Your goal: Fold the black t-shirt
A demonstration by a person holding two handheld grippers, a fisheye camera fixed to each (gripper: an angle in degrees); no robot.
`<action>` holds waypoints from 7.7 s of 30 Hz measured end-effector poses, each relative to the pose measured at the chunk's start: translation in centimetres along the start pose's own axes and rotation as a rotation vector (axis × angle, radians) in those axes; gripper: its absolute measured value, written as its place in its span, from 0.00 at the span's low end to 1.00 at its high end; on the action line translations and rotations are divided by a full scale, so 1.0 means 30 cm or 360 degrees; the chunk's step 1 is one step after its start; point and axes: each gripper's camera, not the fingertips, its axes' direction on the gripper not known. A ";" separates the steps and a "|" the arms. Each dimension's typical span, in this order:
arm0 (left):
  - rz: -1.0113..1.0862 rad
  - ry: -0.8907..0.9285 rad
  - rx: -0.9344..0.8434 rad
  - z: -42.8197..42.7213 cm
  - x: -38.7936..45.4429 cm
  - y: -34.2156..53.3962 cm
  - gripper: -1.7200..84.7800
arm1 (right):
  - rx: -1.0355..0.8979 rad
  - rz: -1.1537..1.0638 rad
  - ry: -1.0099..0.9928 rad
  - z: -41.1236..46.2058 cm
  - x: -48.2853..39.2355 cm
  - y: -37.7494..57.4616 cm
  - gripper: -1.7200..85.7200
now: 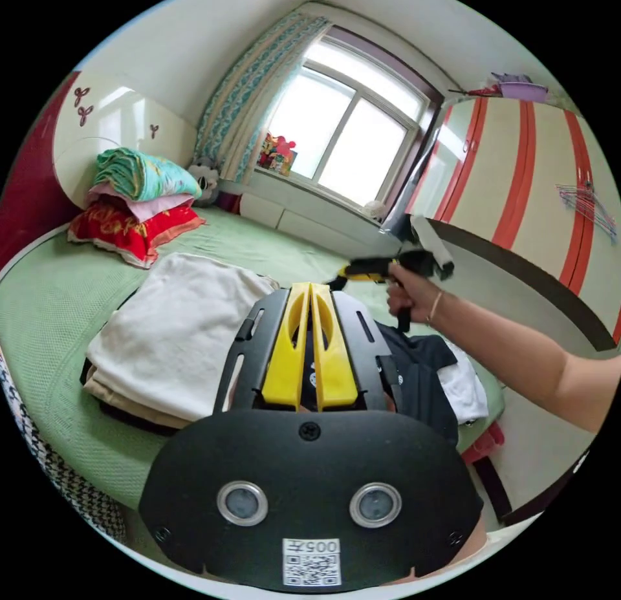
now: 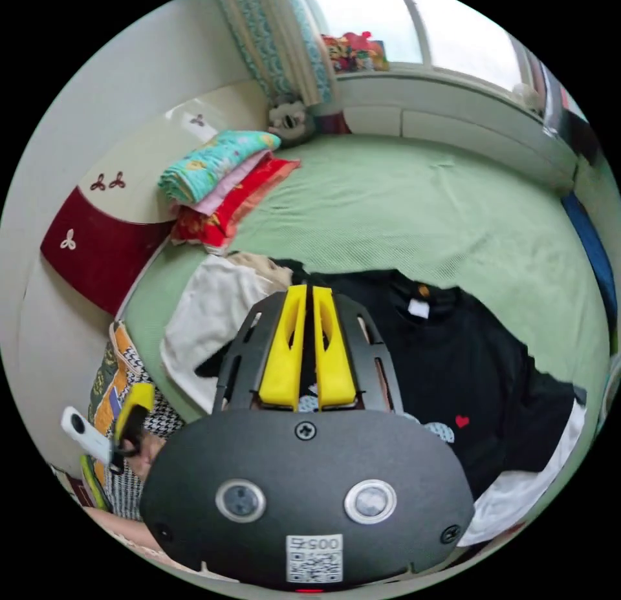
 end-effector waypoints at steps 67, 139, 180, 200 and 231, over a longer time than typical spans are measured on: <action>-0.0046 -0.0367 -0.0953 0.875 0.354 -0.139 0.01 | -0.0264 -0.0141 -0.0173 0.407 0.362 0.017 0.06; 0.0291 0.0122 -0.1031 0.795 0.771 -0.022 0.01 | -0.0416 0.0438 0.0419 -0.325 1.054 0.890 0.09; 0.0204 -0.0516 -0.1124 0.043 0.478 0.509 0.13 | -0.0026 0.0467 0.0350 -0.946 0.526 2.083 0.05; 0.0269 -0.0366 -0.0701 0.010 0.549 0.121 0.09 | 0.0238 0.0417 0.0633 -1.368 0.559 1.742 0.08; 0.0249 -0.0380 -0.1058 -0.089 0.428 0.635 0.14 | 0.0578 0.0601 0.0439 -1.792 0.512 2.321 0.00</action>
